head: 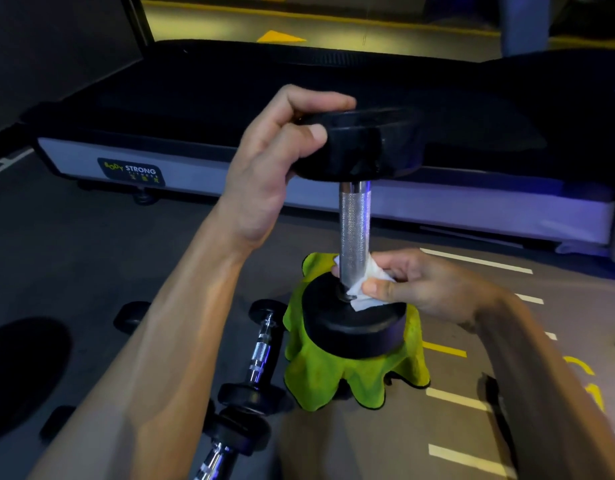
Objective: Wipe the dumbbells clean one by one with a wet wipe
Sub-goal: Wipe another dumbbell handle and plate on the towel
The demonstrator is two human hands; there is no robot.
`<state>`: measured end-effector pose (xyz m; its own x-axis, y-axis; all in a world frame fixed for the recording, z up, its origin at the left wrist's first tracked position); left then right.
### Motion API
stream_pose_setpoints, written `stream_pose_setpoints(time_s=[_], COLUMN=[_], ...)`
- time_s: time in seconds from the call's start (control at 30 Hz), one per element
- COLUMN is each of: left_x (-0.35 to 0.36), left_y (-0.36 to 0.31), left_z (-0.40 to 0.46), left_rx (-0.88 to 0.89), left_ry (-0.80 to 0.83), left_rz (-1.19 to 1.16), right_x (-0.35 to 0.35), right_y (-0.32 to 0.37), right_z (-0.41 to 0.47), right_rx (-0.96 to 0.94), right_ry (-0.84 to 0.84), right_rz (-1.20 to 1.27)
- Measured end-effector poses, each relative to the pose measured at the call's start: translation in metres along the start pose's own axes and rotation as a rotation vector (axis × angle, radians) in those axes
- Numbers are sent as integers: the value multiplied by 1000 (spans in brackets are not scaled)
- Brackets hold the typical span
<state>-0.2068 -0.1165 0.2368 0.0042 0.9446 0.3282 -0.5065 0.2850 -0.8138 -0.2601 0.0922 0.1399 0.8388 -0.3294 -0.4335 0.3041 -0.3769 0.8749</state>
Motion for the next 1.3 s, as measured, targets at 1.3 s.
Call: stream_pose_setpoints(time_s=[1.3], left_x=[-15], left_y=[4], left_z=[-5], left_rx=[58], left_ry=[-111], left_rz=[-30], right_x=[14], right_y=[75], right_z=[43], right_rx=[4], right_ry=[-619], right_rz=[277])
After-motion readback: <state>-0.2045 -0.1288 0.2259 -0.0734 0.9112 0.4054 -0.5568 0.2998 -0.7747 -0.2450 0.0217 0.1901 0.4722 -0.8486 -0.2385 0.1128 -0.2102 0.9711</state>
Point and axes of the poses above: each hand's wrist, its own z-axis towards the middle knuckle, its own x-axis out of the palm, y = z × x, the point moved 3 cm from there along z, towards the middle knuckle, and after that the axes turned 15 degrees about -z, right-handed, at the moved point
